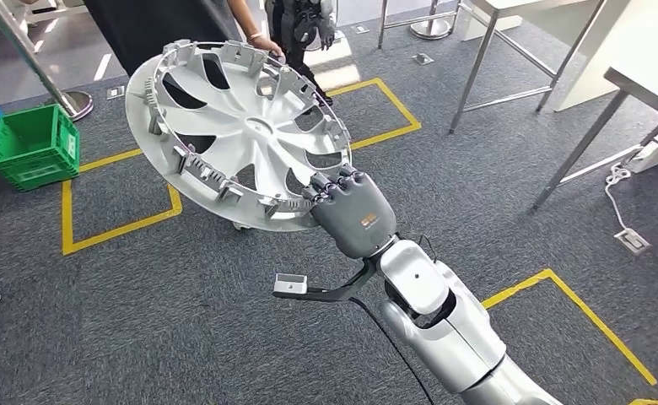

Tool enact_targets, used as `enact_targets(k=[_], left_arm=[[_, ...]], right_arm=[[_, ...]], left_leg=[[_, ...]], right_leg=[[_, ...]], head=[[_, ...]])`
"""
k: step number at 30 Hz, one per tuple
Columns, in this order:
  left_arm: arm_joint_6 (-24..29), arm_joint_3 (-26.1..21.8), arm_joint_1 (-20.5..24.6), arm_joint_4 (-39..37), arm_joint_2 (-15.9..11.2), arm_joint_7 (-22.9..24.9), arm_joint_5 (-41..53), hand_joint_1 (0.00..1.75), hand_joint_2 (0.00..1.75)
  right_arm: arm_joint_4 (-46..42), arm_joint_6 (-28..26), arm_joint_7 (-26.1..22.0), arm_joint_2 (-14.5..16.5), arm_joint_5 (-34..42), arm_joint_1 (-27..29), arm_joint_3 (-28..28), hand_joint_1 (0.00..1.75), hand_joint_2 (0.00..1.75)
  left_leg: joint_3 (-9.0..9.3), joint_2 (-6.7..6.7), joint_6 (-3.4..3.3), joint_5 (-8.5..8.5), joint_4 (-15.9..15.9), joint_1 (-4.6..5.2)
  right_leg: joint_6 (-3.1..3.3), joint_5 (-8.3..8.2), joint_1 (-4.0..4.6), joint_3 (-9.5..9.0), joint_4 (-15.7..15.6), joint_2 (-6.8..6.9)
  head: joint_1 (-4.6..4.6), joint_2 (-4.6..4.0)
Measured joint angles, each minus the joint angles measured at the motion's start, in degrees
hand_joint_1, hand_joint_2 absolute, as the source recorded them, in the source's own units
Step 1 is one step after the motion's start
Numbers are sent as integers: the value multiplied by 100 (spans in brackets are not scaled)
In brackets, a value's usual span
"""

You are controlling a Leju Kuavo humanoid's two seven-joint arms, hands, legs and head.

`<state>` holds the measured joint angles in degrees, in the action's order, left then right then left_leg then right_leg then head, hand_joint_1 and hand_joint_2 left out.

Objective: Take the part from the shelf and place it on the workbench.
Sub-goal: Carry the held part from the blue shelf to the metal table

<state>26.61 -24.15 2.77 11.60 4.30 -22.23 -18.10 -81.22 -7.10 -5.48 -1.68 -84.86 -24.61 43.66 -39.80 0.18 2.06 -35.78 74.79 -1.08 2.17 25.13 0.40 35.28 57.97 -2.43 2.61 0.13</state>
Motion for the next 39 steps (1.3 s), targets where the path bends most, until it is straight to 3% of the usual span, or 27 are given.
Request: enact_targets(k=[2, 4, 6, 7, 8, 10, 12, 14, 15, 16, 17, 19, 21, 23, 25, 26, 28, 29, 30, 31, 32, 34, 36, 38, 39], left_arm=[[-35, 2, 1, -1, -9, -50, 70, 0, 175], [-89, 6, 8, -7, -8, -100, 167, 0, 175], [-142, 17, 13, -14, -5, -134, 257, 0, 175], [-161, 26, 15, -14, -6, -150, 310, 0, 175], [-175, 42, 18, -14, -7, -161, 364, 0, 175], [-184, 91, 25, -12, -16, -173, 470, 0, 175], [-170, 147, 17, -13, -41, -154, 562, 0, 175], [-146, 186, 5, -15, -76, -116, 630, 0, 175], [-134, 196, 3, -15, -92, -103, 643, 0, 175], [-120, 202, 4, -14, -103, -95, 639, 0, 175], [-105, 203, 6, -14, -109, -91, 622, 0, 175], [-74, 203, 8, -14, -110, -90, 573, 0, 175], [-40, 201, 5, -15, -104, -74, 525, 0, 175], [-4, 199, 7, -14, -80, -42, 481, 0, 175], [31, 197, 13, -13, -40, -4, 439, 0, 175], [47, 197, 13, -15, -17, 20, 420, 0, 175], [75, 196, -5, -31, 33, 76, 382, 0, 175], [83, 195, -24, -38, 52, 104, 363, 0, 175], [87, 193, -44, -44, 68, 125, 346, 0, 175], [88, 192, -59, -48, 83, 142, 333, 0, 175], [88, 191, -68, -50, 98, 156, 328, 0, 175], [78, 190, -69, -56, 131, 173, 331, 0, 175], [54, 190, -67, -62, 161, 182, 342, 0, 175], [11, 190, -66, -64, 175, 194, 372, 0, 175], [-15, 190, -63, -62, 179, 198, 392, 0, 175]], right_arm=[[0, -1, 5, 0, 0, 53, -3, 175, 175], [-3, -4, 29, 1, -6, 106, -5, 175, 175], [-27, -14, 77, 1, -25, 162, -11, 175, 175], [-46, -17, 113, -1, -38, 201, -20, 175, 175], [-73, -19, 146, -5, -50, 249, -31, 175, 175], [-126, -10, 195, -15, -64, 325, -56, 175, 175], [-169, 2, 205, -22, -68, 371, -65, 175, 175], [-185, 5, 203, -33, -69, 431, -64, 175, 175], [-185, 3, 197, -43, -69, 455, -65, 175, 175], [-181, -1, 185, -53, -69, 469, -64, 175, 175], [-177, -8, 166, -61, -69, 471, -64, 175, 175], [-161, -30, 104, -63, -50, 448, -66, 175, 175], [-143, -54, 19, -58, 25, 390, -70, 175, 175], [-131, -62, -69, -49, 144, 321, -86, 175, 175], [-126, -54, -114, -32, 238, 250, -121, 175, 175], [-126, -48, -114, -21, 267, 208, -138, 175, 175], [-126, -43, -92, -11, 299, 127, -181, 175, 175], [-127, -46, -78, -12, 308, 94, -210, 175, 175], [-127, -48, -66, -16, 313, 63, -248, 175, 175], [-127, -49, -51, -23, 316, 30, -285, 175, 175], [-127, -49, -34, -31, 324, -6, -322, 175, 175], [-130, -47, 7, -39, 356, -87, -392, 175, 175], [-147, -43, 60, -41, 397, -160, -465, 175, 175], [-179, -39, 114, -52, 419, -193, -545, 175, 175], [-202, -39, 142, -63, 421, -194, -587, 175, 175]], left_leg=[[214, -72, 28, 423, -581, -34], [506, -295, 47, 687, -1238, -70], [602, -394, -5, 684, -1416, -63], [609, -344, -59, 696, -1423, -55], [611, -286, -106, 706, -1432, -47], [621, -178, -194, 722, -1459, -43], [624, -53, -250, 716, -1469, -22], [627, 92, -275, 700, -1468, 1], [633, 160, -278, 691, -1468, 8], [644, 224, -276, 681, -1467, 12], [661, 283, -270, 668, -1468, 15], [694, 380, -235, 637, -1467, 27], [716, 469, -180, 615, -1475, 42], [749, 564, -119, 597, -1502, 48], [734, 433, -67, 494, -1384, 38], [635, 294, -48, 366, -1156, 31], [267, 54, -23, 45, -419, 22], [79, 18, -11, -52, -88, 20], [-32, 8, -1, -41, 71, 17], [-30, 1, 6, 91, -4, 11], [74, -23, 14, 306, -284, -3], [399, -217, 34, 659, -1039, -46], [563, -366, -1, 725, -1387, -59], [574, -294, -95, 723, -1398, -41], [578, -236, -140, 734, -1410, -39]], right_leg=[[-45, 30, -36, -1, 54, -156], [-127, 77, -60, 36, 144, -296], [-204, 80, -69, 87, 180, -411], [-233, 66, -79, 103, 173, -465], [-261, 61, -85, 113, 171, -448], [-306, 183, -70, 216, 375, -195], [-338, 501, -58, 529, 1015, 111], [-351, 743, -68, 880, 1696, 184], [-346, 726, -70, 939, 1796, 193], [-332, 603, -68, 874, 1655, 207], [-309, 412, -59, 698, 1310, 252], [-239, 123, 2, 289, 513, 507], [-176, 64, 73, 131, 172, 646], [-129, 47, 75, 122, 133, 518], [-68, 18, 27, 61, 60, 409], [-38, 6, -1, 29, 30, 355], [-4, 8, -12, 16, 23, 234], [-1, 9, -14, 16, 26, 157], [-2, 11, -18, 14, 33, 77], [-9, 15, -27, 13, 46, -4], [-26, 24, -41, 12, 68, -84], [-95, 63, -63, 38, 150, -228], [-183, 77, -73, 92, 203, -347], [-258, 48, -88, 130, 187, -454], [-286, 54, -88, 144, 200, -426]], head=[[0, 0], [-11, 0], [-16, 0], [-16, 0], [-11, 0], [17, 0], [51, 0], [57, 0], [58, 0], [58, 0], [59, 0], [57, 0], [55, 0], [54, 0], [43, 0], [30, 0], [7, 0], [2, 0], [1, 0], [0, 0], [1, 0], [-6, 0], [-15, 0], [-20, 0], [-19, 0]])
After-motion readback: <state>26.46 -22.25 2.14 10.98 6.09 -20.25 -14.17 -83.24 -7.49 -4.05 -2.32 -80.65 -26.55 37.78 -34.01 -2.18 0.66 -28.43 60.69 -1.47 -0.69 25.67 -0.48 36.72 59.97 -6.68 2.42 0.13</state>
